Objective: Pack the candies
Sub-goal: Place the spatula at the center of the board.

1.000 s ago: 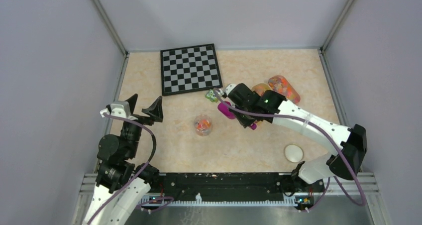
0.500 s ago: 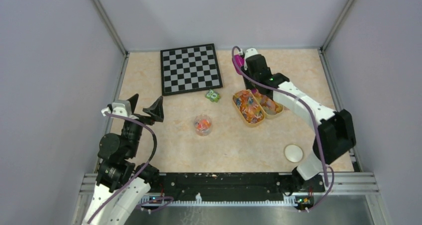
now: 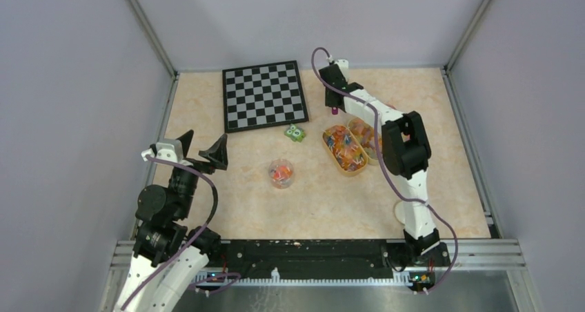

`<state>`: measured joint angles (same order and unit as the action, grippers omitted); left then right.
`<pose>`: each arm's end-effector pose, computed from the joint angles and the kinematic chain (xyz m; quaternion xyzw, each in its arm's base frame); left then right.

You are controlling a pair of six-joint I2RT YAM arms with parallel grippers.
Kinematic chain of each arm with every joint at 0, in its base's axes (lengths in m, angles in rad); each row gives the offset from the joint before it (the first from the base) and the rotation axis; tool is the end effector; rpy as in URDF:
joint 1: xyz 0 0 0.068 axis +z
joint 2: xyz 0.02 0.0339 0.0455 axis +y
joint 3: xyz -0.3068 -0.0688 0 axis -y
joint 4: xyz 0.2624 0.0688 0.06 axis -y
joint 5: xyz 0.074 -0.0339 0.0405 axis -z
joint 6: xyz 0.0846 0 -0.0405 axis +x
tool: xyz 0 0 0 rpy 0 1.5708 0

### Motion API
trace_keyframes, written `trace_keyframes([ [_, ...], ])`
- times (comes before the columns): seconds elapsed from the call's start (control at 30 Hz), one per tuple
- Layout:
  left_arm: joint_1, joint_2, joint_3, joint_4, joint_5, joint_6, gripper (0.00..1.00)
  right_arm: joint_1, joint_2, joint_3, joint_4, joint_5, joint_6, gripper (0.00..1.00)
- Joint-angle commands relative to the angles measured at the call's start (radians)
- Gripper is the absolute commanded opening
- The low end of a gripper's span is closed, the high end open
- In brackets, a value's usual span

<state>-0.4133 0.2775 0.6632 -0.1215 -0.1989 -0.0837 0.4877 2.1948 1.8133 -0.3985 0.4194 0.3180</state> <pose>0.0955 -0.0236 0.3928 0.0214 0.6095 -0.1358 0.7807 0.5220 0.2379 0.2141 0.0034 0.9062 -0.0290 0.4219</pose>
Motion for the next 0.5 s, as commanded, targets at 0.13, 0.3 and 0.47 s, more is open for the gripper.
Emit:
trace_keyframes([
  [0.13,-0.005,-0.004,-0.001,0.034,0.013,0.0,0.99,-0.003,0.07,0.094,-0.07,0.125,0.318,0.0],
  [0.3,-0.005,-0.006,-0.003,0.035,0.015,0.002,0.99,-0.003,0.077,0.087,-0.108,0.159,0.419,0.02],
  [0.47,-0.007,-0.006,-0.003,0.033,0.014,0.001,0.99,-0.004,0.071,0.047,-0.051,0.123,0.414,0.1],
])
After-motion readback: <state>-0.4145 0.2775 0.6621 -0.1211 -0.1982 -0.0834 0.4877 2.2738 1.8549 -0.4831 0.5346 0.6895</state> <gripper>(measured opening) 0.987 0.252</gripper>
